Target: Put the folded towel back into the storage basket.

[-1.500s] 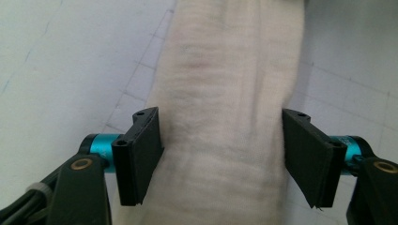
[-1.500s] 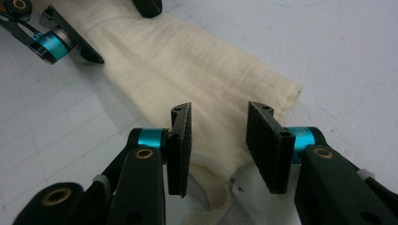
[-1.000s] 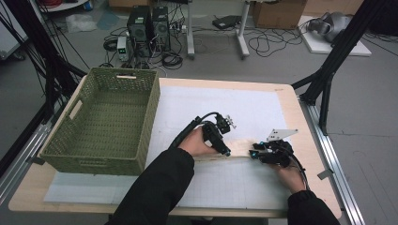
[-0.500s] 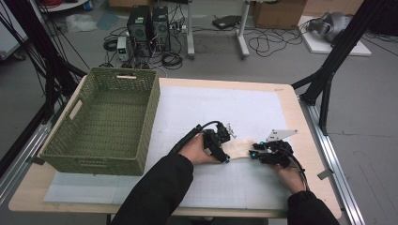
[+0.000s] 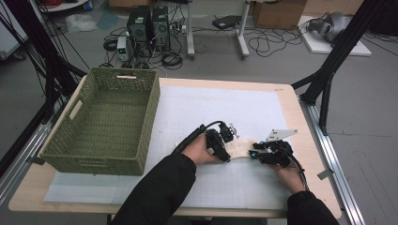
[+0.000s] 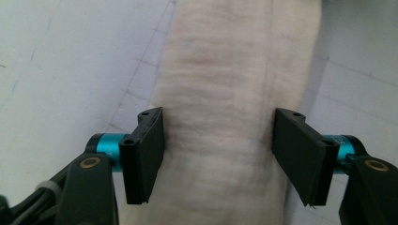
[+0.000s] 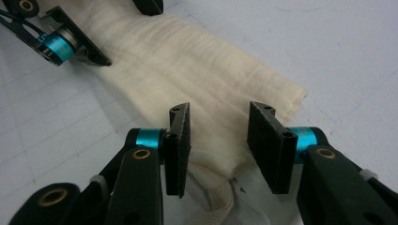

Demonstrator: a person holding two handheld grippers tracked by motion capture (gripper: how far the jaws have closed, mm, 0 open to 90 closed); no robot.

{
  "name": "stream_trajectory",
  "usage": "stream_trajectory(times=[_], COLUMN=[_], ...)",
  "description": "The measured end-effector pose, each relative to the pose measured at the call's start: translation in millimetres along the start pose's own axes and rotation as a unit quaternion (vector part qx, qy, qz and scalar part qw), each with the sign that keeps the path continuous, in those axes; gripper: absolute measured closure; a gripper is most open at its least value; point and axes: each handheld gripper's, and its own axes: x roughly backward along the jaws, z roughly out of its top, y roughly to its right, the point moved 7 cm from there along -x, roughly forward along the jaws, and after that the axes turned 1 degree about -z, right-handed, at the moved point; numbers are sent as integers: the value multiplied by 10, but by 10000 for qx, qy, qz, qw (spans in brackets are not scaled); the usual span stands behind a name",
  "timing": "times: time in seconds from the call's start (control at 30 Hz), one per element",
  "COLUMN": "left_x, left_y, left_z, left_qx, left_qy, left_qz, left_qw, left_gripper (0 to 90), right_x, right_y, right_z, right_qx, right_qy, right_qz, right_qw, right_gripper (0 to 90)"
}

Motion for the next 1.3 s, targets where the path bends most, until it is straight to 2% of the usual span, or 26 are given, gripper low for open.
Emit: stream_trajectory(times=[0.1,0.2,0.33,0.47,0.57,0.77,0.8,0.9,1.03,1.13,1.17,1.3], left_x=[2,6,1,0,1,9,14,48,42,44,43,42], left_y=[-19,-53,-49,-44,-39,-28,-27,-10,-9,-19,-26,-51], left_z=[13,47,77,104,108,113,111,74,72,70,68,63], left_qx=[6,-52,-86,-149,-206,-162,-91,105,79,109,219,367], left_qy=[14,-13,-174,-249,-258,-315,-324,-415,-442,-435,-427,-376], left_qz=[-17,47,35,-69,-78,-100,-213,-678,-706,-746,-807,-923], left_qw=[10000,10000,9998,9996,9994,9993,9992,9968,9965,9962,9956,9943], left_gripper=[415,550,596,733,785,825,827,831,831,832,832,833], right_x=[1,1,-1,-4,-6,-5,-4,1,-9,-12,-13,-12], right_y=[3,6,16,18,21,22,22,12,13,12,12,11], right_z=[2,4,8,8,9,8,8,12,12,9,11,12], right_qx=[8,20,3,-34,-28,-96,-93,-72,-14,-59,-39,-48], right_qy=[1,3,24,44,57,77,78,73,67,65,74,81], right_qz=[-5,-5,-7,15,18,61,64,54,37,49,50,35], right_qw=[10000,10000,10000,10000,10000,9999,9999,9999,10000,9999,10000,10000], right_gripper=[586,581,577,576,575,569,564,552,573,572,572,565])
